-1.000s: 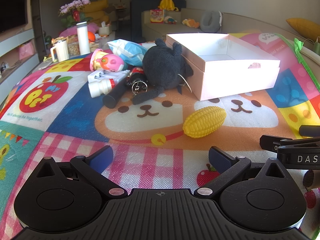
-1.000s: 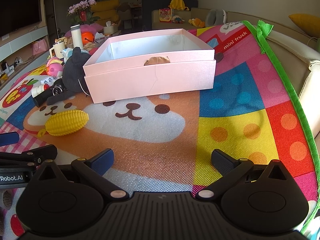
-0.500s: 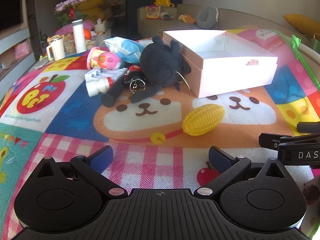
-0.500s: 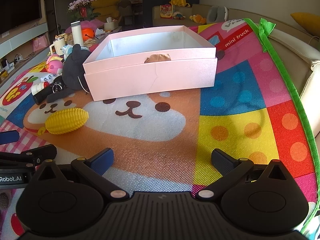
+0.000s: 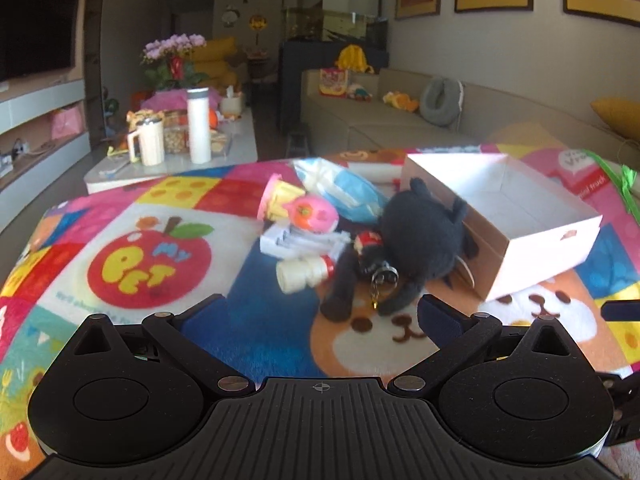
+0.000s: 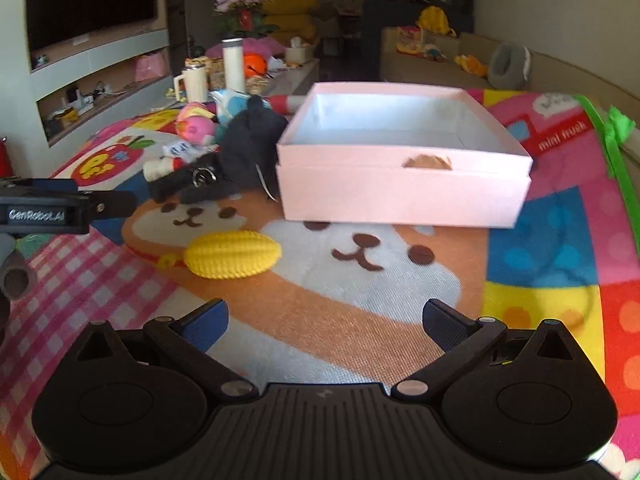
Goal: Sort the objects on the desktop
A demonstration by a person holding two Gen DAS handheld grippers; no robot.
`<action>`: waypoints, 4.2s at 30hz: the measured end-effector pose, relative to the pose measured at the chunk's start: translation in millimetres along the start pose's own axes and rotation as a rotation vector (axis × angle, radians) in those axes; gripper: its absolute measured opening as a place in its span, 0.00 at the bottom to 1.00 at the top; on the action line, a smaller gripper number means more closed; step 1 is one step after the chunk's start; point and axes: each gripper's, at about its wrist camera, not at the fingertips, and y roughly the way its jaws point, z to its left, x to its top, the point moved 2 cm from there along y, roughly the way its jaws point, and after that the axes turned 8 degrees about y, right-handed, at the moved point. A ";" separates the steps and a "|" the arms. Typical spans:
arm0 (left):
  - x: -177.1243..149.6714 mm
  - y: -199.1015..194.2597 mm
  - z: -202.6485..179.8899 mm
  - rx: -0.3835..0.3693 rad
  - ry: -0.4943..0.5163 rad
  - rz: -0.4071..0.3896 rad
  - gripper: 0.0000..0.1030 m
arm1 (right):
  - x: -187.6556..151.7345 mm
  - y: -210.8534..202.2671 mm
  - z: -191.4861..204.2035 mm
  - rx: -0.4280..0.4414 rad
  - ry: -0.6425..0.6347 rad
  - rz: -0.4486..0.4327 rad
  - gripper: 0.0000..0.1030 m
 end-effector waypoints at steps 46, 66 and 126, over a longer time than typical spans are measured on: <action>22.9 34.7 -35.5 -0.128 0.269 -0.065 0.93 | 22.3 34.9 9.6 0.178 -0.018 0.038 0.89; 18.3 91.9 -54.2 -0.064 0.555 -0.034 0.88 | 2.2 29.9 -50.3 0.049 0.137 0.019 0.68; -42.4 -29.9 -102.7 -0.167 0.227 0.052 1.00 | 0.3 4.3 -39.4 -0.035 0.038 -0.017 0.65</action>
